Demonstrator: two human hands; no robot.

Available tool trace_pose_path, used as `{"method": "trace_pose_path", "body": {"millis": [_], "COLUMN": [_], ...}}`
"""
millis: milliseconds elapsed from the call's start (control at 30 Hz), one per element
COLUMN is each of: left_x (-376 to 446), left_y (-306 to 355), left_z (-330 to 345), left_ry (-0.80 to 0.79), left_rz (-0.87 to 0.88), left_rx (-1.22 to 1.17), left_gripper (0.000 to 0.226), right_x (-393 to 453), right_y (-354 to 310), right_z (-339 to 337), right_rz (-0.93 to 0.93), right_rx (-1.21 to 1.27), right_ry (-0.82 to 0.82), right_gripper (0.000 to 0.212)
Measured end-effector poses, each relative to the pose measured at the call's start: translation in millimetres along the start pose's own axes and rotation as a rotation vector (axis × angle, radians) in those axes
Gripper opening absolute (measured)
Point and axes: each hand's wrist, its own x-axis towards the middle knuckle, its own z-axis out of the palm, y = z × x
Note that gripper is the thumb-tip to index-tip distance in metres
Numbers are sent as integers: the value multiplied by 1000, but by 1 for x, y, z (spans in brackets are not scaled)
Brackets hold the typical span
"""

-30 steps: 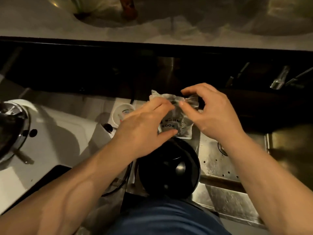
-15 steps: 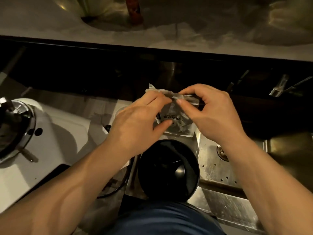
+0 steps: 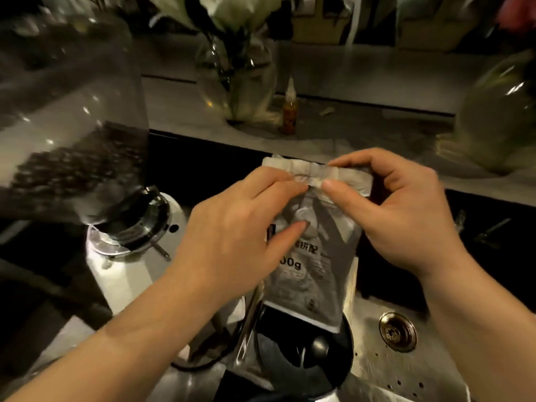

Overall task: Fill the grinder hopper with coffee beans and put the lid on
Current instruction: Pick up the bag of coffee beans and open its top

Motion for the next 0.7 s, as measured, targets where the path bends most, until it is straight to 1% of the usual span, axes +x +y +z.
{"method": "trace_pose_path", "body": {"millis": [233,333,467,567,700], "left_x": [-22,-37,-53,-64,-70], "left_y": [20,24,20,15,8], "left_z": [-95,-136,-179,-212,-268], "left_ry": [156,170,172,187,250], "left_rz": [30,3,-45,-78,-80], "left_rx": [30,94,153,191,269], "left_gripper": [36,33,25,18,13], "right_x": [6,11,18,24,41], "right_y": [-90,-124,-160,-192,-251], "right_z": [-4,7,28,43,55], "right_rz": [-201,-259,-324,-400,-519], "right_rx": [39,97,104,66,47], "right_ry": [-41,-111,-229,-281,-321], "right_gripper": [15,14,11,10,16]}}
